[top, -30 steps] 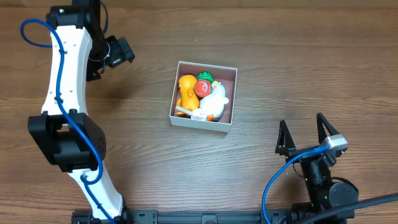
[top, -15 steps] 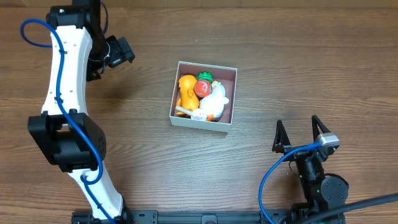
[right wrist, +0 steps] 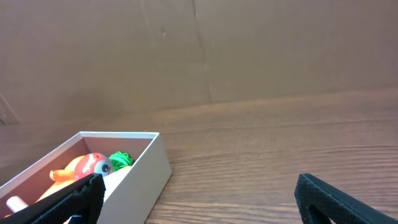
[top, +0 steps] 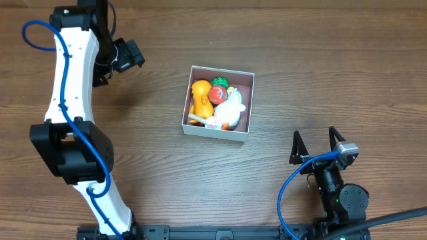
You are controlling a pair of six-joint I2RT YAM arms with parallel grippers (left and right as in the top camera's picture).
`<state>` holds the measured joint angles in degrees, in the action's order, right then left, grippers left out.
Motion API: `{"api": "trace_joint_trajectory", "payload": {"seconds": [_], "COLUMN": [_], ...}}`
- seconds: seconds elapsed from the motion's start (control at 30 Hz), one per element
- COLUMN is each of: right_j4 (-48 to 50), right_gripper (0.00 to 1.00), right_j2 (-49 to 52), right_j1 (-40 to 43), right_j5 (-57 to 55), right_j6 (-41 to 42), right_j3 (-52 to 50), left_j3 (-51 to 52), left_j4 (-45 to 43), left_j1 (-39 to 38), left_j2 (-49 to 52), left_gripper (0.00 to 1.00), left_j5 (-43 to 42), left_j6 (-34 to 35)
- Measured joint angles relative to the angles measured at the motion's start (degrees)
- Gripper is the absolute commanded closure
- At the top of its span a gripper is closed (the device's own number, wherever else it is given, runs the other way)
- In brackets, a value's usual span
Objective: Pack container
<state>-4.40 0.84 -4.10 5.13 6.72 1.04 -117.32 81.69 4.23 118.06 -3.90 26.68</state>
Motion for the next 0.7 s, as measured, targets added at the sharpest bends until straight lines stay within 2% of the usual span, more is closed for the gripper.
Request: {"api": "trace_joint_trajectory", "payload": {"seconds": [0.7], "right_j4": [-0.07], "right_gripper": [0.00], "right_j2": [0.00], "right_j1": [0.00], "right_j5": [0.00], "right_j6": [0.55], "right_j3": [0.00], "left_j3": [0.00], "left_j4": [0.00], "left_j1": [0.00], "left_j2": [0.00], "left_gripper": [0.00], "left_j5": [0.00], "left_j6": [0.00]}}
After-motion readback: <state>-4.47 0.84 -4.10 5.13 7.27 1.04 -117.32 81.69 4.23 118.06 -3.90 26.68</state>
